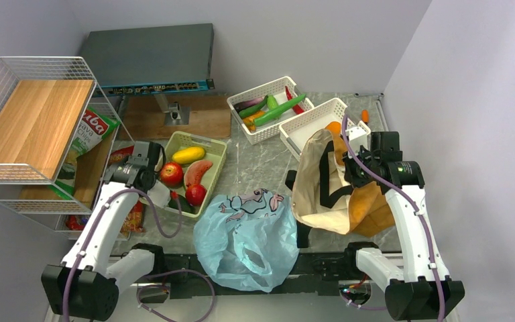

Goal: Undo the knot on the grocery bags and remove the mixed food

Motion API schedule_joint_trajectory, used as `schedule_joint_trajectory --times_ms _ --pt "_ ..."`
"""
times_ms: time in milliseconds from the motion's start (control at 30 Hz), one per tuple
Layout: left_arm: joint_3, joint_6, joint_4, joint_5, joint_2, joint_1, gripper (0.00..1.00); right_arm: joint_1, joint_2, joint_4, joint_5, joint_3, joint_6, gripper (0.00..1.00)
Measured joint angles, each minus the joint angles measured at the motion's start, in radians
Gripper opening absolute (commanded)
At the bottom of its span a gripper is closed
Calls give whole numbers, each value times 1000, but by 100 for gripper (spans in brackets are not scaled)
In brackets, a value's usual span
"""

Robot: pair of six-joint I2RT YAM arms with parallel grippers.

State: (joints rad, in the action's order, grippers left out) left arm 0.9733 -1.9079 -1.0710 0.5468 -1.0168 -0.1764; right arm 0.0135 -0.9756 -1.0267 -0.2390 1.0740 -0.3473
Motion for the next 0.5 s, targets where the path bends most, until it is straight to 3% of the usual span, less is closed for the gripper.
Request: schedule_joint_trajectory --times_ms 233,500 --pt "-162 -124 124 114 0 148 0 0 10 3 0 -9 0 0" --pt "-175 -152 204 213 -41 238 0 0 22 4 0 -18 0 0"
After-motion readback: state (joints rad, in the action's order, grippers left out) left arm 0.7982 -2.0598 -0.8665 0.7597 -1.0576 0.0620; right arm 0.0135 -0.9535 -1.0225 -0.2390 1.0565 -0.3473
